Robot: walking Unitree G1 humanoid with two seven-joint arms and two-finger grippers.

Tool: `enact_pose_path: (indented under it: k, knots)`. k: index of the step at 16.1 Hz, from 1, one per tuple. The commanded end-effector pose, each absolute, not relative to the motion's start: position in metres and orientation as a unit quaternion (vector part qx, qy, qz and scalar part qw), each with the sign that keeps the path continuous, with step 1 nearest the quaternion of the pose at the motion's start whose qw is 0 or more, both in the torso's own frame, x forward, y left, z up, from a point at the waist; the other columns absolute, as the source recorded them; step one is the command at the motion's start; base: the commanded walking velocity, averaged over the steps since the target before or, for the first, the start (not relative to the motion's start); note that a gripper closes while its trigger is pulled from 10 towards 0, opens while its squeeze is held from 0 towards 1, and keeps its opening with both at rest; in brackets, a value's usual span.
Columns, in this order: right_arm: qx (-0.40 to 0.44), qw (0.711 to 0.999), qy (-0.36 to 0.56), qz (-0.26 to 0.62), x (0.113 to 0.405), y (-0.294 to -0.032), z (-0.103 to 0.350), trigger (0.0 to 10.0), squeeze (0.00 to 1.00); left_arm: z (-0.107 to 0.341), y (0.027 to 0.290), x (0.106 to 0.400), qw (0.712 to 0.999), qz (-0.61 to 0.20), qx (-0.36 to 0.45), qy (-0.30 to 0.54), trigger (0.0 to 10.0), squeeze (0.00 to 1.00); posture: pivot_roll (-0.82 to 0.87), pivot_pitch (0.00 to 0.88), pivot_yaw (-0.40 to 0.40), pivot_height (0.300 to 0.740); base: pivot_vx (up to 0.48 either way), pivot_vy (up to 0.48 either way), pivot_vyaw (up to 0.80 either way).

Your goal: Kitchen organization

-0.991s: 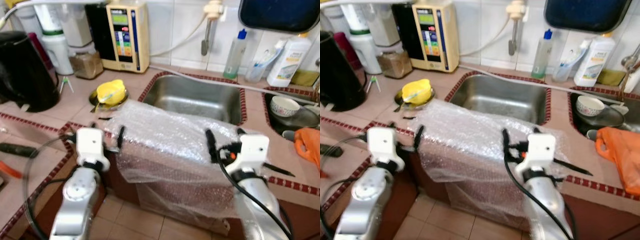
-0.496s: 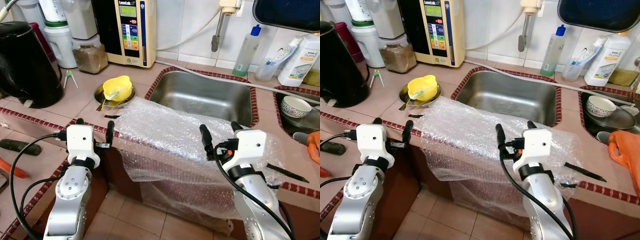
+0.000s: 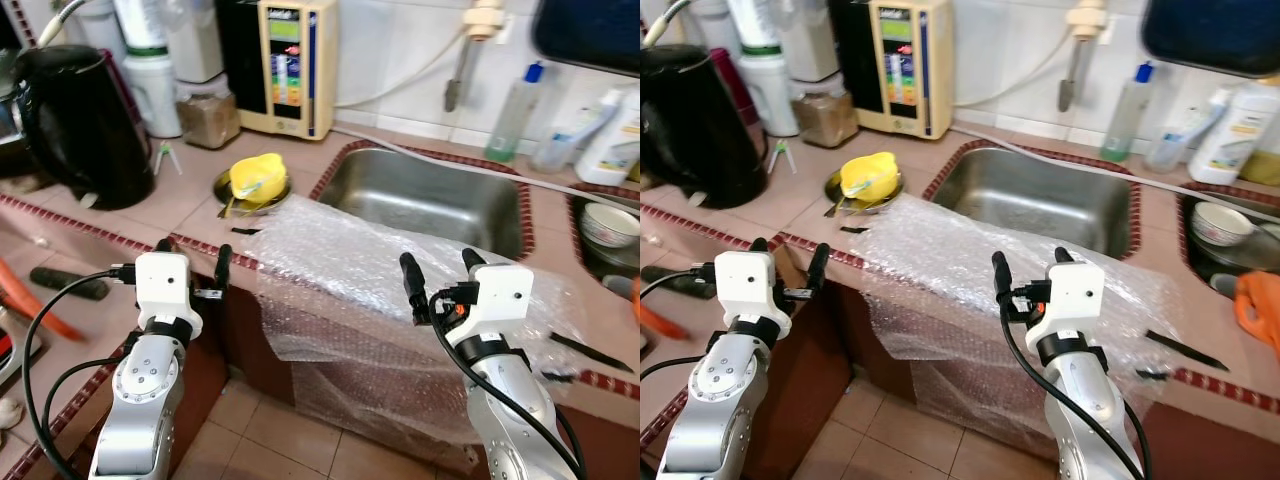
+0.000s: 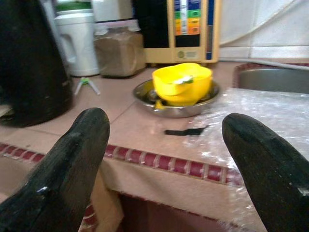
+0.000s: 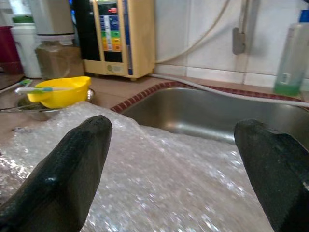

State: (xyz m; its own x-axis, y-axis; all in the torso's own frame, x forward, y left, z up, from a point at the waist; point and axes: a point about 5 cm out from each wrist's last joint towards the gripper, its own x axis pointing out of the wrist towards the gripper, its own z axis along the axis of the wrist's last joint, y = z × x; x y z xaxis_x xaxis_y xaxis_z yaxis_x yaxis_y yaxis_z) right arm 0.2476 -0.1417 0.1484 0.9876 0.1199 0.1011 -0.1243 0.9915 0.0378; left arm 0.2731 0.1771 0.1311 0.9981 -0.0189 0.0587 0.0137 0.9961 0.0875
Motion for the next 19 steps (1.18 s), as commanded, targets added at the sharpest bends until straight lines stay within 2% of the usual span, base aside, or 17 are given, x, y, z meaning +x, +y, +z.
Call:
enact_pose_path:
  k: [1,8,12,15,19]
  knots:
    - [0.023,0.996,-0.055,0.059,0.247,-0.143,0.150,10.0,0.00,0.136,0.177,0.275,0.998,-0.014,0.045,-0.038,10.0,0.00,0.03,0.006,0.005,0.740,0.000,0.000,0.00]
    - [0.007,0.995,-0.055,0.083,0.245,-0.139,0.148,10.0,0.00,0.146,0.179,0.279,0.998,-0.014,0.041,-0.055,10.0,0.00,0.04,0.013,-0.019,0.740,0.000,0.000,0.00]
    - [-0.002,0.998,-0.032,0.054,0.242,-0.157,0.142,10.0,0.00,0.145,0.178,0.276,0.997,-0.017,0.043,-0.055,10.0,0.00,0.06,0.009,-0.075,0.740,0.064,0.000,0.00]
    - [-0.017,0.996,-0.046,0.073,0.247,-0.149,0.143,10.0,0.00,0.146,0.179,0.277,0.997,-0.017,0.043,-0.056,10.0,0.00,0.05,0.008,-0.020,0.740,0.286,0.000,0.00]
    - [-0.014,0.995,-0.059,0.075,0.251,-0.140,0.145,10.0,0.00,0.146,0.175,0.276,0.998,-0.021,0.037,-0.055,10.0,0.00,0.04,0.010,-0.006,0.740,0.308,0.000,0.00]
